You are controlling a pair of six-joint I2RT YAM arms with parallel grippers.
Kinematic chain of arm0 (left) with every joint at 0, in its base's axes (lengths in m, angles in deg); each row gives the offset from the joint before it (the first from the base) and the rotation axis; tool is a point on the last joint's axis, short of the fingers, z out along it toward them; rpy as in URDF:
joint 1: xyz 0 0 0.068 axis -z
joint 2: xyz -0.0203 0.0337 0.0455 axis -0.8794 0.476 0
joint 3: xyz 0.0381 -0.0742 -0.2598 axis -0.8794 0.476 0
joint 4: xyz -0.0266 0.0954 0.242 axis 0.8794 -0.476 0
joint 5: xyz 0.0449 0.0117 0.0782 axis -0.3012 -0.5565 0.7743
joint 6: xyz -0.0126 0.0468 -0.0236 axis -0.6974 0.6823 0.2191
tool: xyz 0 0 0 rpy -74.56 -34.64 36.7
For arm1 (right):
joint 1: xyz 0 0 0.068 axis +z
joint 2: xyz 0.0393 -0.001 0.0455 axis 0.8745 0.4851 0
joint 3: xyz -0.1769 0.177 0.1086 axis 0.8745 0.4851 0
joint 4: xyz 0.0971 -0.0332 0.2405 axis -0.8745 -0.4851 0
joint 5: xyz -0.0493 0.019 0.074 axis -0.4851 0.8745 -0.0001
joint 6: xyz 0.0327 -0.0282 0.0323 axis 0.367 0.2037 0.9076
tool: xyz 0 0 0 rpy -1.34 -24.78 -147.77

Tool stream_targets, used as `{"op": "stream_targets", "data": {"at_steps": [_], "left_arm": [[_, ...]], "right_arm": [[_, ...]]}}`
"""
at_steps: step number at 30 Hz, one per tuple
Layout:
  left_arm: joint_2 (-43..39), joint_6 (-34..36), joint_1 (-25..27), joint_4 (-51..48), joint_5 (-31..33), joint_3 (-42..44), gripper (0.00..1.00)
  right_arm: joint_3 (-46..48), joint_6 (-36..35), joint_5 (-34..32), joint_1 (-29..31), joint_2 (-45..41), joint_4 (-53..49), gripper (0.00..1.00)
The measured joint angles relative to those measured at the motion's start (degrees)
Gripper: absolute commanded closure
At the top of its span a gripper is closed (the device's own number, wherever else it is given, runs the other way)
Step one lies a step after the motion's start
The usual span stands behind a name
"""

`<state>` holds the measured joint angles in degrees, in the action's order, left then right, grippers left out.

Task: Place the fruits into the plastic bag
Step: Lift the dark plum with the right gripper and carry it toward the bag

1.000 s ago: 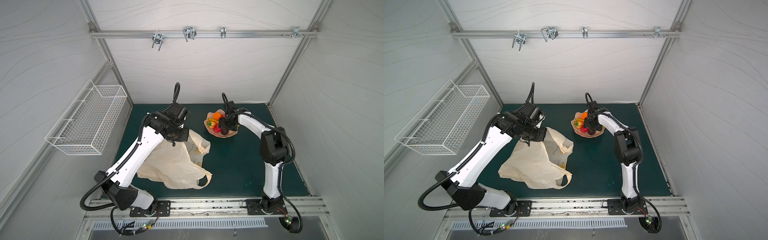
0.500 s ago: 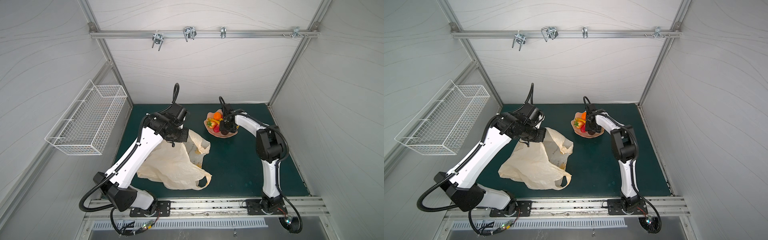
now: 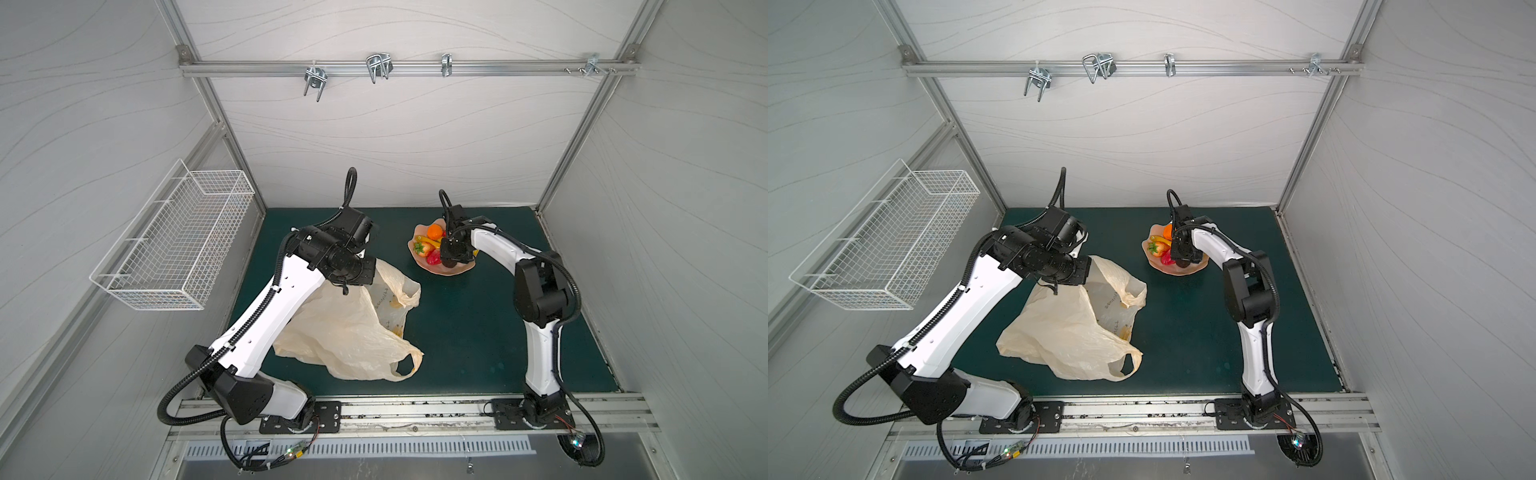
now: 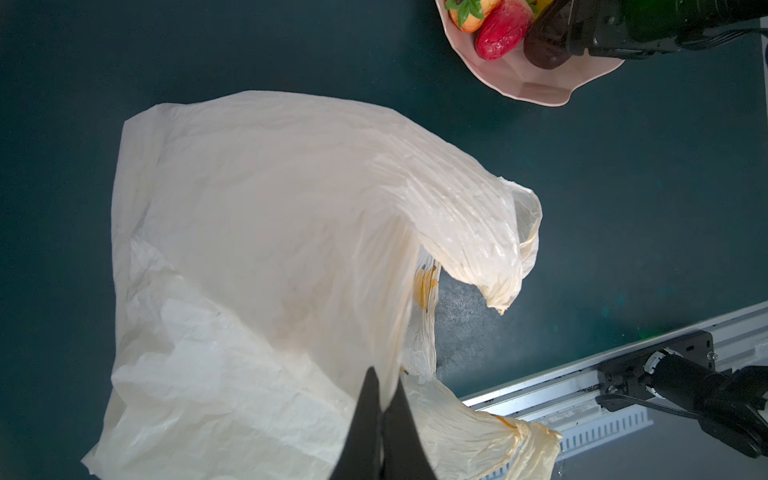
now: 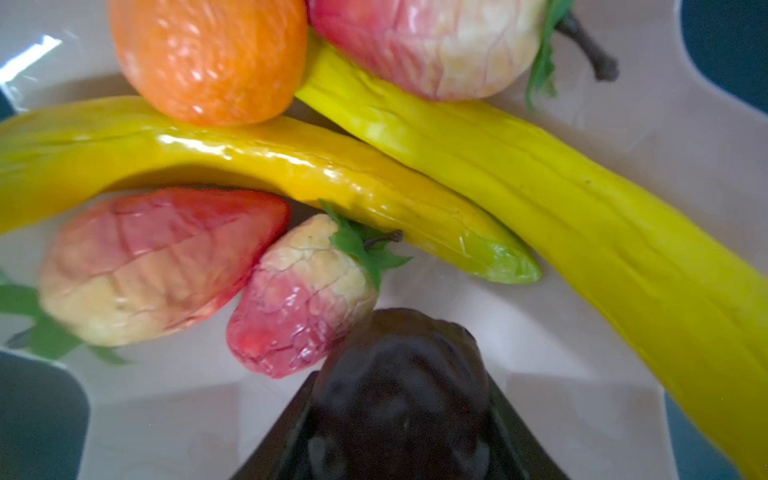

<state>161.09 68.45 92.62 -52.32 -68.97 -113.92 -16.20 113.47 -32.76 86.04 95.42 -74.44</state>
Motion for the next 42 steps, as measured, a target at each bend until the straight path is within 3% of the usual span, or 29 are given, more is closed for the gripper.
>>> {"op": "stream_targets", "data": {"at_steps": [14, 27, 36, 42], "left_arm": [[0.00, -0.02, -0.31, 0.46, -0.39, 0.55, 1.00], [0.00, -0.20, -0.59, 0.98, -0.61, 0.55, 1.00], [0.00, -0.22, -0.63, 1.05, -0.61, 0.57, 1.00], [0.00, -0.22, -0.66, 1.05, -0.63, 0.61, 1.00]], "right_arm": [[1.75, 2.62, 3.56, 0.48, -8.20, 0.87, 0.68], [29.29, 14.43, 12.79, 2.14, -32.94, 10.14, 0.69], [46.90, 25.11, 19.04, 6.05, -46.23, 16.90, 0.70], [54.07, 31.95, 21.09, 9.70, -50.75, 20.92, 0.71]]}}
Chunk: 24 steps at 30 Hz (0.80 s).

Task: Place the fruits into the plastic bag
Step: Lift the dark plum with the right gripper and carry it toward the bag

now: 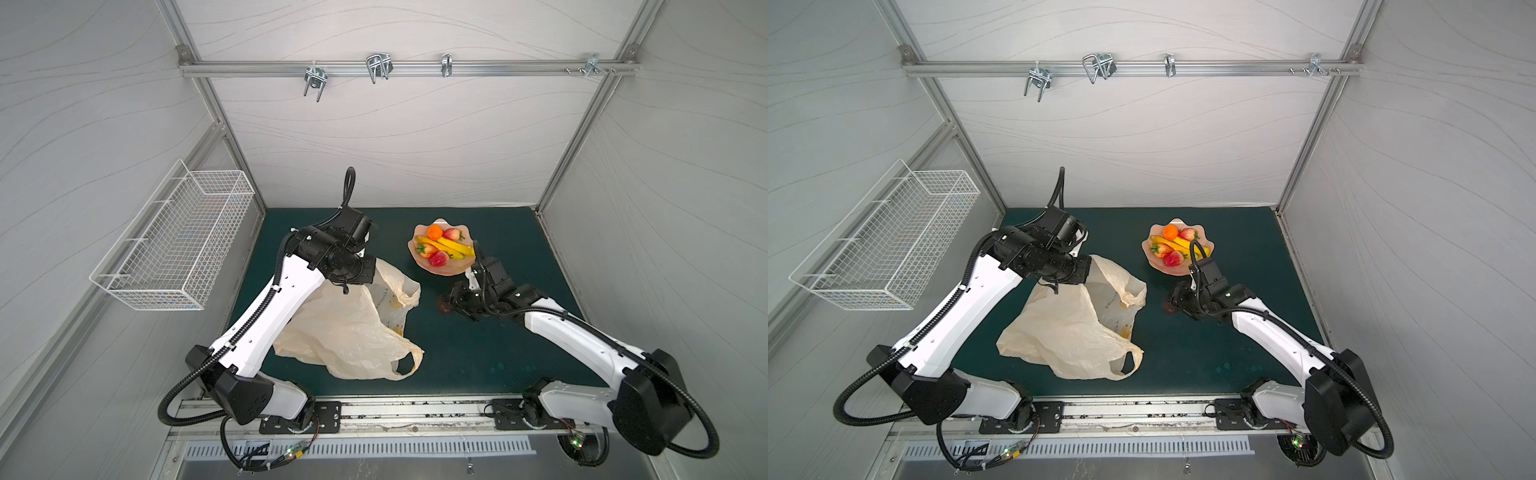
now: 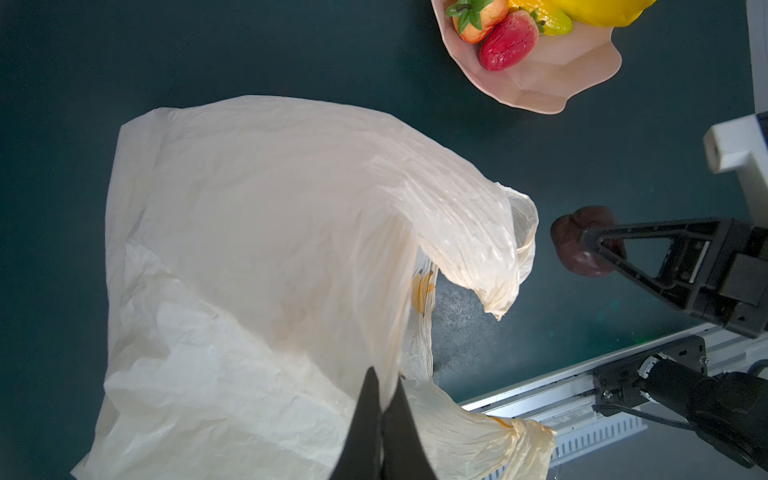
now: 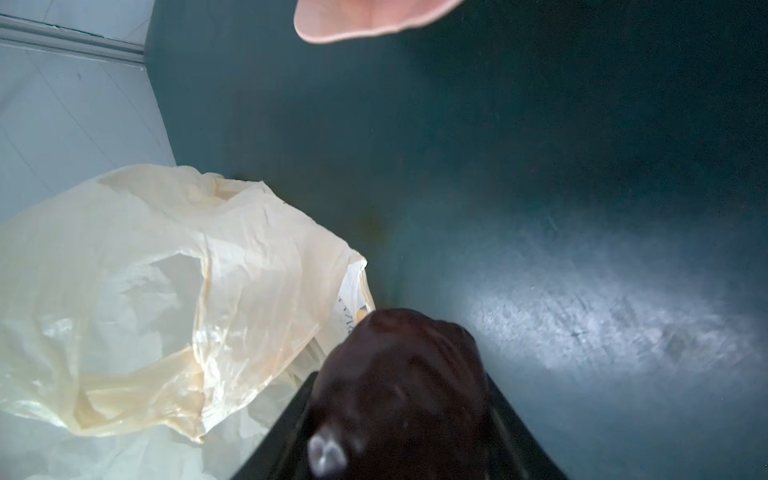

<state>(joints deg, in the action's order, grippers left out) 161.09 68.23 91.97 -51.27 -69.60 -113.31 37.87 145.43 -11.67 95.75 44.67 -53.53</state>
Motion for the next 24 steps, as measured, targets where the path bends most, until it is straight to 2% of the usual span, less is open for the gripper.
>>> {"op": "stream_targets", "data": {"at_steps": [11, 24], "left_arm": [[0.00, -0.28, 0.00, 0.28, -0.63, 0.35, 1.00], [0.02, -1.11, 0.02, 0.44, -2.29, 0.35, 1.00]], "right_arm": [[1.16, 4.09, 2.10, 5.66, -0.20, 6.38, 0.72], [-2.32, 0.46, 7.69, 12.13, 6.10, 12.76, 0.75]]}}
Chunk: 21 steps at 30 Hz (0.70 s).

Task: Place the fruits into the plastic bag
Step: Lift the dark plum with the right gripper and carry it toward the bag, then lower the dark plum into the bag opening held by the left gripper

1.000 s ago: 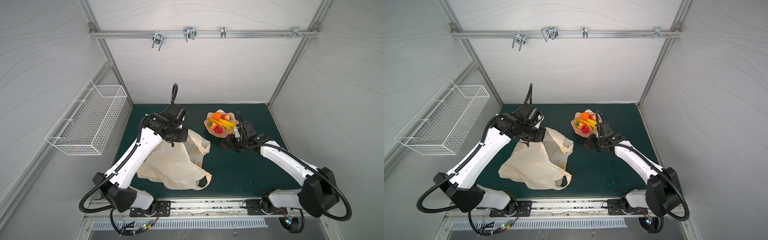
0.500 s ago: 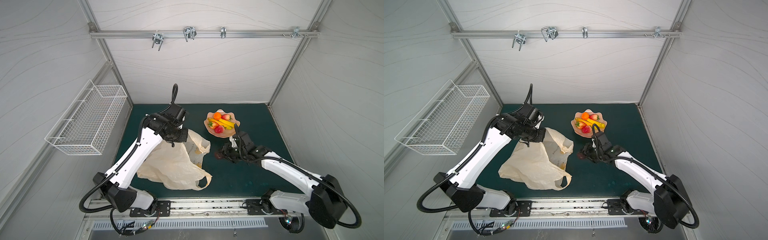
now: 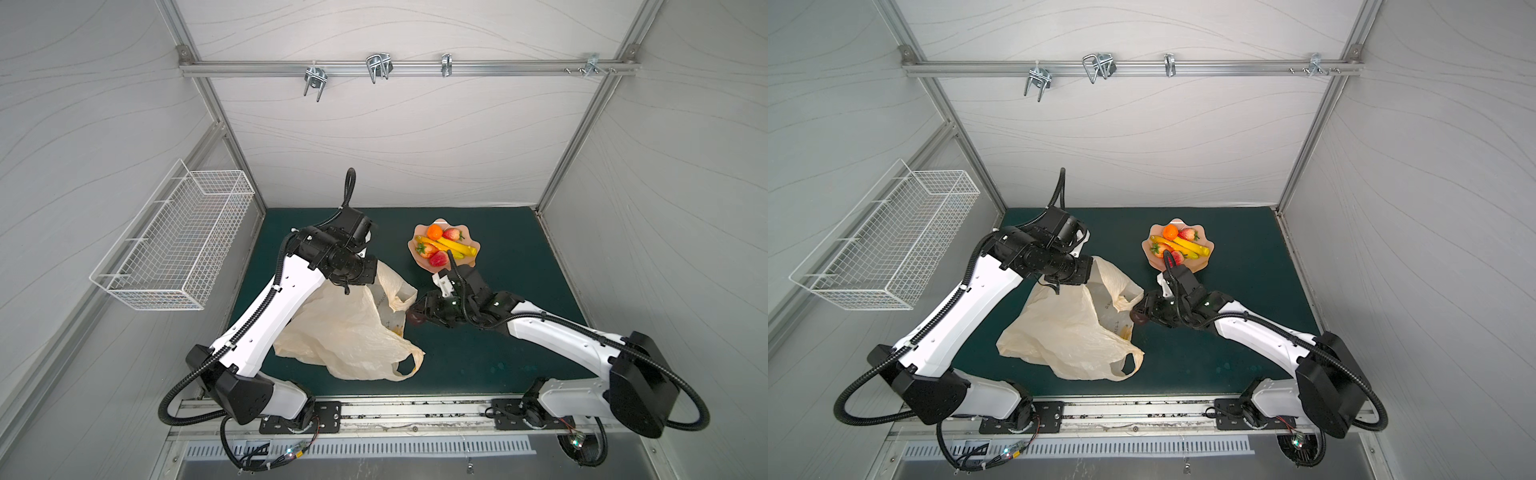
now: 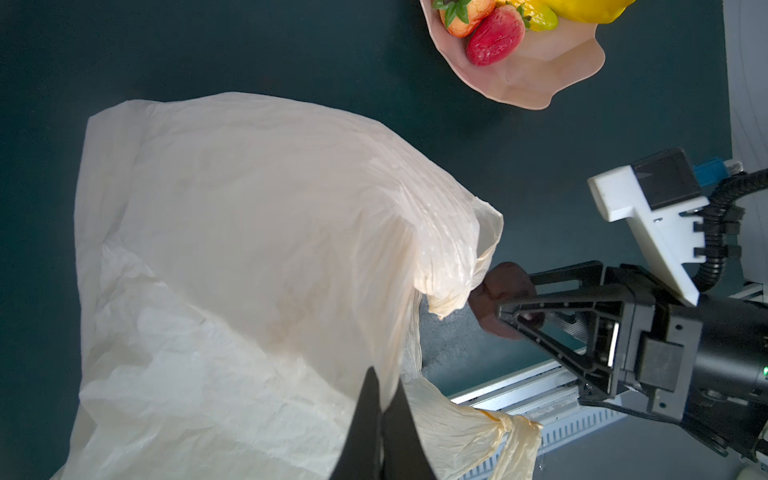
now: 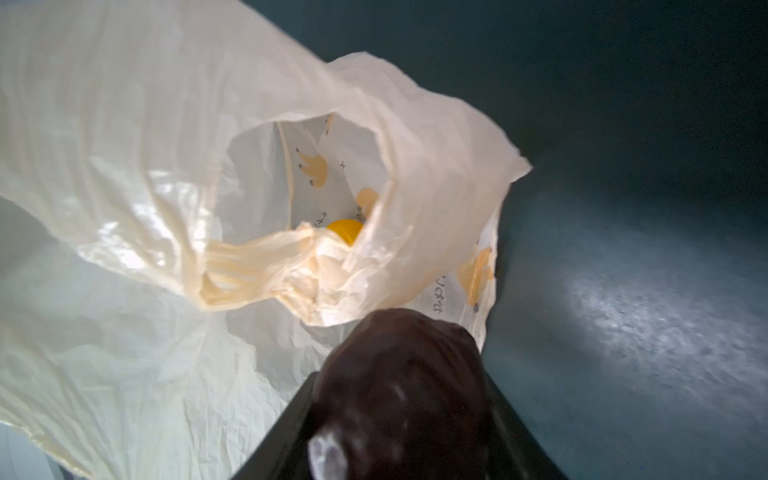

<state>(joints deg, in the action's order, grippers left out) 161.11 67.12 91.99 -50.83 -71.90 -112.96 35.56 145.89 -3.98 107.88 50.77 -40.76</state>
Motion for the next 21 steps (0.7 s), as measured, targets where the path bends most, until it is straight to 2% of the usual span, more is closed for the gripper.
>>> {"op": "stream_targets", "data": {"at_steps": [7, 14, 21], "left_arm": [[0.13, -0.20, 0.00, 0.00, 0.00, 0.00, 1.00], [0.46, -0.20, -0.02, -0.02, 0.00, 0.00, 1.00], [0.74, -0.28, -0.04, -0.02, 0.00, 0.00, 1.00]], "right_arm": [[-5.16, -4.76, 0.68, 3.69, 0.72, -0.13, 0.76], [-9.22, -12.37, -0.76, 8.17, 1.40, -4.39, 0.76], [-10.25, -17.97, -1.29, 10.05, 4.46, -6.19, 0.77]]}}
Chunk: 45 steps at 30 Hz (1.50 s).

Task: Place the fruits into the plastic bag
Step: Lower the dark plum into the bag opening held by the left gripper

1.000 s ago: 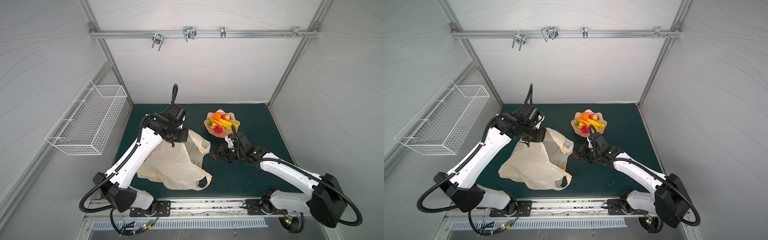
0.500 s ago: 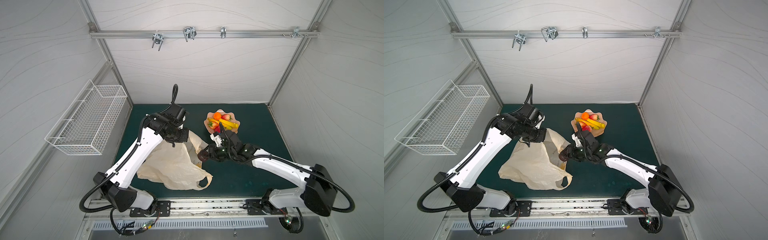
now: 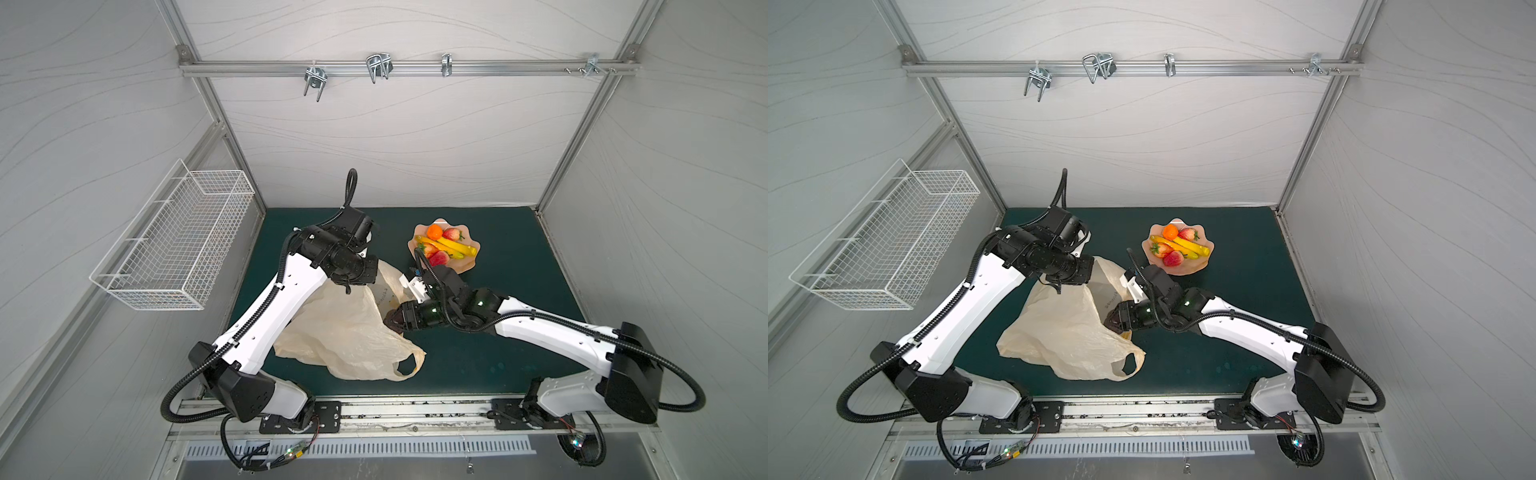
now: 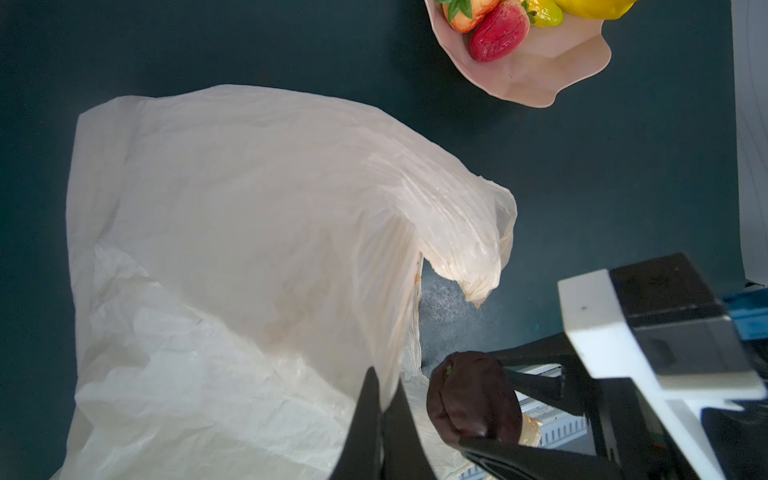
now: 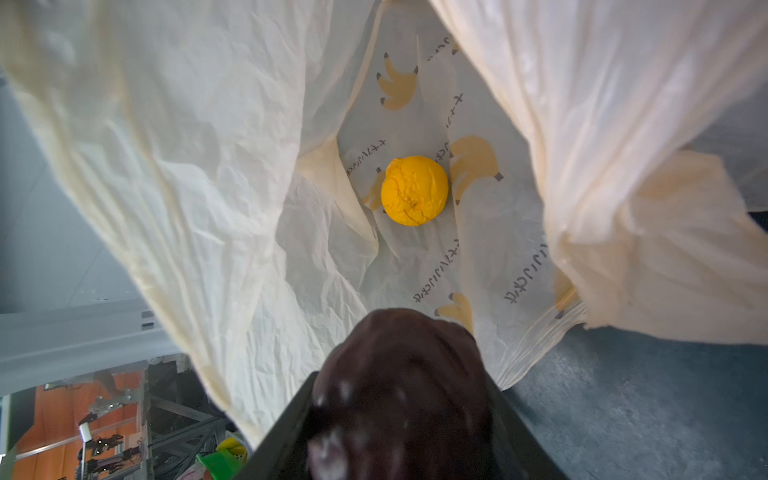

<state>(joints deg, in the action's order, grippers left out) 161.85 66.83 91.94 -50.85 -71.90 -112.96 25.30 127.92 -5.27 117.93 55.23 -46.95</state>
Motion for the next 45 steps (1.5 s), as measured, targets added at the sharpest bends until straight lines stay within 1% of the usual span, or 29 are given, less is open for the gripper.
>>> {"op": "stream_targets", "data": {"at_steps": [14, 24, 27, 31, 36, 42, 45], "left_arm": [[0.66, -0.15, 0.00, 0.07, -0.02, -0.11, 1.00], [0.90, -0.33, -0.02, 0.61, -0.04, -0.37, 1.00], [0.90, -0.37, -0.02, 0.90, -0.04, -0.37, 1.00], [0.90, -0.48, -0.07, 1.14, -0.02, -0.37, 1.00], [0.90, -0.59, -0.20, 1.73, 0.00, -0.37, 1.00], [0.90, -0.90, -0.33, 3.50, 0.00, -0.33, 1.00], [0.90, -0.96, -0.33, 4.66, -0.02, -0.09, 1.00]], "right_arm": [[-1.75, -7.21, 0.04, 3.28, 4.87, -0.50, 0.78], [-4.44, -8.90, 1.36, 3.43, 10.27, -0.39, 0.79], [-5.60, -8.79, 2.73, 2.67, 12.15, 0.57, 0.79], [-5.84, -5.57, 6.99, 0.24, 15.96, 5.62, 0.79], [-7.06, 0.87, 11.80, -2.64, 23.08, 12.83, 0.79], [-11.61, 8.59, 16.52, -2.60, 30.45, 19.54, 0.75], [-13.86, 12.35, 17.46, -2.23, 32.98, 21.49, 0.71]]}}
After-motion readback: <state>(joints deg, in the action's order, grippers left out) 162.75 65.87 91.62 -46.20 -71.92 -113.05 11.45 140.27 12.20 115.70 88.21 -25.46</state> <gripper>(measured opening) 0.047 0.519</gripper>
